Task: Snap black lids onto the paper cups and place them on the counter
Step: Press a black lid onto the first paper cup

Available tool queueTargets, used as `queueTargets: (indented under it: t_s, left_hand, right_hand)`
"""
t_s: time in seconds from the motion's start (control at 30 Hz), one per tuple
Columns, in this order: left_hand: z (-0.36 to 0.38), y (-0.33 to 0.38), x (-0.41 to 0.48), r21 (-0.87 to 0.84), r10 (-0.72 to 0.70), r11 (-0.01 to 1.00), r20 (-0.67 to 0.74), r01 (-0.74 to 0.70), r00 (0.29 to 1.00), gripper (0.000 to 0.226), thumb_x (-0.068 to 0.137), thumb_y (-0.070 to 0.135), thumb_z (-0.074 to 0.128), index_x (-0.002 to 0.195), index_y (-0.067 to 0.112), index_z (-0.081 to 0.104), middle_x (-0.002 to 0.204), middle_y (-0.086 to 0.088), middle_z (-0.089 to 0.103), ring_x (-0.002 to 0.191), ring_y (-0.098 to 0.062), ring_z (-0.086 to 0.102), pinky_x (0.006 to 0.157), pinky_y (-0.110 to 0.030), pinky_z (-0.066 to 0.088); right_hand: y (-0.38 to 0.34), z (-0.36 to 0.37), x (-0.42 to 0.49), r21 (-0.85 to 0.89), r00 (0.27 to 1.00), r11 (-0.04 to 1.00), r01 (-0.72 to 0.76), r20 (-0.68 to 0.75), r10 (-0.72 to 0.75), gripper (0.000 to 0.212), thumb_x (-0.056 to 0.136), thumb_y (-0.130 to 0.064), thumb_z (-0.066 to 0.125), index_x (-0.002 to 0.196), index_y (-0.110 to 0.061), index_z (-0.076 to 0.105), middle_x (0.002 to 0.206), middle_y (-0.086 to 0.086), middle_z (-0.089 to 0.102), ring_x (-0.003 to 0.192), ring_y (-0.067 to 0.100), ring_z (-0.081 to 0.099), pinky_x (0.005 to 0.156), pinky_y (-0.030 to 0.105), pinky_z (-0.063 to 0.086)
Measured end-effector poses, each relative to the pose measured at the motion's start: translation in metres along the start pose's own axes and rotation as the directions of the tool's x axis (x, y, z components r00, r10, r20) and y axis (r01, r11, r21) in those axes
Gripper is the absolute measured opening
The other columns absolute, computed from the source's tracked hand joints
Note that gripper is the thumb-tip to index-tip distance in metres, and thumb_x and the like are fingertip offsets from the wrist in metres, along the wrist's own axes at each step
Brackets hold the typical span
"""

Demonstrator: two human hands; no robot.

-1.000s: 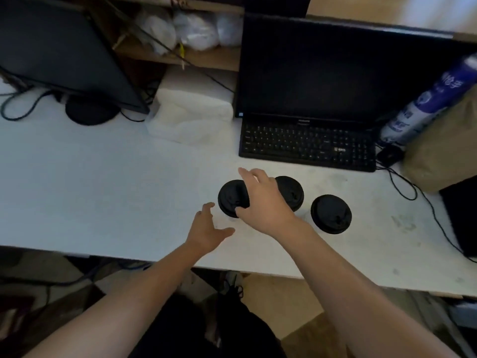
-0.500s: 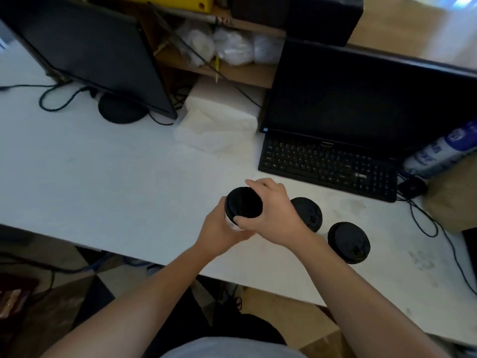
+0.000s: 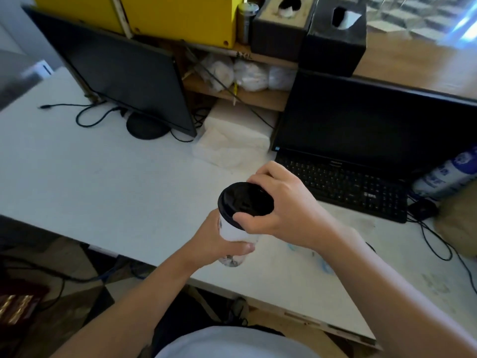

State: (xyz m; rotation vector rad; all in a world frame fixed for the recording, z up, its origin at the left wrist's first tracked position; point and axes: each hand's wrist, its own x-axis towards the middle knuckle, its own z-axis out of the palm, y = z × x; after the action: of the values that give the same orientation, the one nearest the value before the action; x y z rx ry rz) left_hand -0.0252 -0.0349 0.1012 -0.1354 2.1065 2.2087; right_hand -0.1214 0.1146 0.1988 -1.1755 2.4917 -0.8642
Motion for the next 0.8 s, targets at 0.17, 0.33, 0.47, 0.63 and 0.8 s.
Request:
queueTargets:
  t_s: [0.17,0.33,0.47,0.63,0.8]
  left_hand:
    - [-0.004,0.014,-0.008,-0.064,-0.110,0.989,0.252,0.130,0.961,0.063,0.069,0.011,0.078,0.127,0.011,0.054,0.101,-0.007,0.069,0.098,-0.027,0.066,0.084,-0.043,0.053]
    - [0.016,0.012,-0.007,0.211,-0.015,0.976,-0.186,0.055,0.983,0.063,0.070,0.014,0.089,0.120,0.035,0.056,0.095,0.011,0.071,0.081,-0.009,0.071,0.062,-0.030,0.059]
    - [0.026,0.003,-0.003,0.362,0.075,0.926,-0.450,0.105,0.890,0.065,0.062,0.034,0.090,0.114,0.040,0.052,0.093,0.013,0.071,0.082,-0.007,0.071,0.065,-0.032,0.062]
    - [0.024,0.007,0.001,0.248,0.009,0.967,-0.245,0.053,0.970,0.057,0.064,0.019,0.089,0.111,0.030,0.058,0.091,0.007,0.074,0.078,-0.011,0.072,0.062,-0.027,0.057]
    - [0.005,0.016,0.010,-0.062,-0.174,0.978,0.295,0.201,0.940,0.056,0.065,0.008,0.075,0.119,0.006,0.058,0.097,-0.010,0.069,0.090,-0.029,0.068,0.080,-0.042,0.055]
  right_hand:
    - [0.007,-0.006,-0.005,0.101,0.989,0.984,0.145,0.026,-0.149,0.055,0.070,-0.054,0.060,0.107,-0.015,0.071,0.104,-0.004,0.054,0.090,0.009,0.054,0.079,0.017,0.047]
    - [0.010,0.012,-0.011,0.010,1.000,1.000,0.004,-0.023,-0.004,0.066,0.080,-0.063,0.050,0.131,-0.023,0.058,0.117,-0.011,0.045,0.116,0.010,0.040,0.097,0.022,0.039]
    - [0.004,0.022,-0.011,-0.008,0.977,0.981,-0.196,-0.091,0.194,0.055,0.086,-0.061,0.045,0.124,-0.023,0.057,0.111,-0.007,0.041,0.111,0.016,0.040,0.091,0.027,0.042]
    - [0.004,0.016,-0.013,-0.119,0.982,0.984,-0.133,-0.149,0.115,0.049,0.086,-0.061,0.042,0.090,-0.015,0.061,0.091,-0.003,0.043,0.088,0.017,0.047,0.077,0.030,0.046]
    - [0.015,-0.004,-0.014,-0.053,0.997,0.997,0.063,-0.051,-0.066,0.050,0.082,-0.059,0.046,0.085,-0.013,0.067,0.087,-0.002,0.049,0.076,0.017,0.054,0.071,0.036,0.050]
